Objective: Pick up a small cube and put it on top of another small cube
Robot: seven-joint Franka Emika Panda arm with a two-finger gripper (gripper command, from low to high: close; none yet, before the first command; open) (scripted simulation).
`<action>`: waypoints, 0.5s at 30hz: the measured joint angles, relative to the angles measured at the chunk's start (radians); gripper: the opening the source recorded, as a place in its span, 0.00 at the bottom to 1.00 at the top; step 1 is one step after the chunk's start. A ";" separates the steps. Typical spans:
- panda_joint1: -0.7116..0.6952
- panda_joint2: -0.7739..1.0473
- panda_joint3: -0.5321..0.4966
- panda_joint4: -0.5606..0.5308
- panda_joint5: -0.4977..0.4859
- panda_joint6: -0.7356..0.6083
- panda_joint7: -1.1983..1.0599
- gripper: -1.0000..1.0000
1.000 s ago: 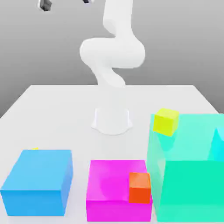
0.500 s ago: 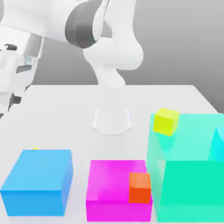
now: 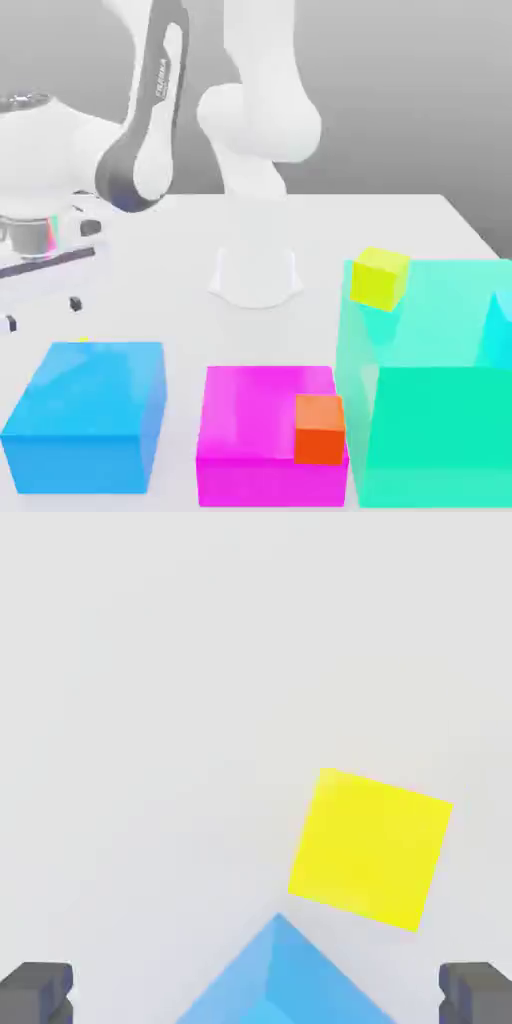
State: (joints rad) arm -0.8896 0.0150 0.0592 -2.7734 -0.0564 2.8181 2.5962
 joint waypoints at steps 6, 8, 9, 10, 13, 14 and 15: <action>-0.010 0.133 0.004 -0.001 0.058 0.109 0.038 0.50; -0.004 0.183 -0.004 0.008 0.051 0.150 0.044 0.50; 0.002 0.209 -0.011 0.013 0.045 0.171 0.049 0.50; 0.010 0.235 -0.021 0.017 0.039 0.192 0.053 0.50; 0.028 0.280 -0.042 0.024 0.028 0.227 0.059 0.00; 0.028 0.280 -0.042 0.024 0.029 0.227 0.059 0.00; 0.028 0.280 -0.042 0.024 0.029 0.228 0.059 0.00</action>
State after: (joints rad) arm -0.8612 0.2948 0.0175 -2.7494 -0.0276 3.0462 2.6551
